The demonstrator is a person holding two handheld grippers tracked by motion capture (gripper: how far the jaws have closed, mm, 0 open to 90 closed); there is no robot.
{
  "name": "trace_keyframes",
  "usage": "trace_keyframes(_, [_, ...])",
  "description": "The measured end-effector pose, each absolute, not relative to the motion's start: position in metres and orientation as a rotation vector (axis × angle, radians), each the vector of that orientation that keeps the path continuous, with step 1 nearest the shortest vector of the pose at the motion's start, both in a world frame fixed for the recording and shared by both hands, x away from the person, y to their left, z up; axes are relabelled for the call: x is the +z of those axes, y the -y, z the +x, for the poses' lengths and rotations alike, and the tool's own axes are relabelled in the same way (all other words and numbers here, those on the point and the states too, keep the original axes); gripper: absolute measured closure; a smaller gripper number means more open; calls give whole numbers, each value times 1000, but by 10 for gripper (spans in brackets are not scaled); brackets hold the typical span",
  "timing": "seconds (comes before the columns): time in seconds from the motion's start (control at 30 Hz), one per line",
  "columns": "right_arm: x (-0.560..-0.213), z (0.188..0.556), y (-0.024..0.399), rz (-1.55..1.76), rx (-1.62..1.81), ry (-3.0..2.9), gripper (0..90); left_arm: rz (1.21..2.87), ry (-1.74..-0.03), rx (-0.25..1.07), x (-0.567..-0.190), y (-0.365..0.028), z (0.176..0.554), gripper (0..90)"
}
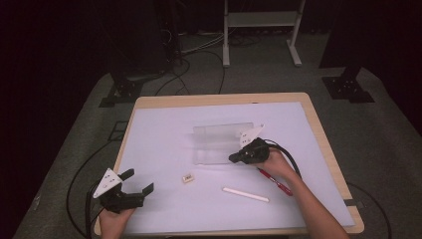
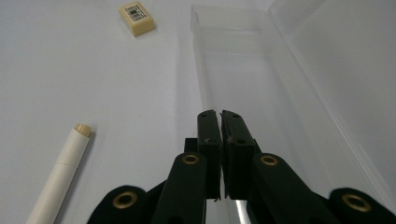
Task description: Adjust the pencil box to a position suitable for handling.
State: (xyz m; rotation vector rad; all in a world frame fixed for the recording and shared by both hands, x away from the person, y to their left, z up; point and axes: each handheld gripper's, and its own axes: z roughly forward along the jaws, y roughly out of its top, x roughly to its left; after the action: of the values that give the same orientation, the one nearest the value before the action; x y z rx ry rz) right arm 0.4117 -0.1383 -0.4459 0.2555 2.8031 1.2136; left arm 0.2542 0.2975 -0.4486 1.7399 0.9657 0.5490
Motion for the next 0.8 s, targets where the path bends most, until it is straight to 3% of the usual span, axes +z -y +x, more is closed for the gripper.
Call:
trace_keyframes(0.47, [-460,417,138,318,1182,-2876,847,1743,-961,548,-448,-298,254,40])
trace_keyframes(0.6, [-460,416,138,348,1182,-2886,690,1743,-960,545,-448,-297,254,40])
trace_keyframes(0.8, [-448,412,147,386,1253,-2840,606,1754,-954,544,-448,-296,254,40])
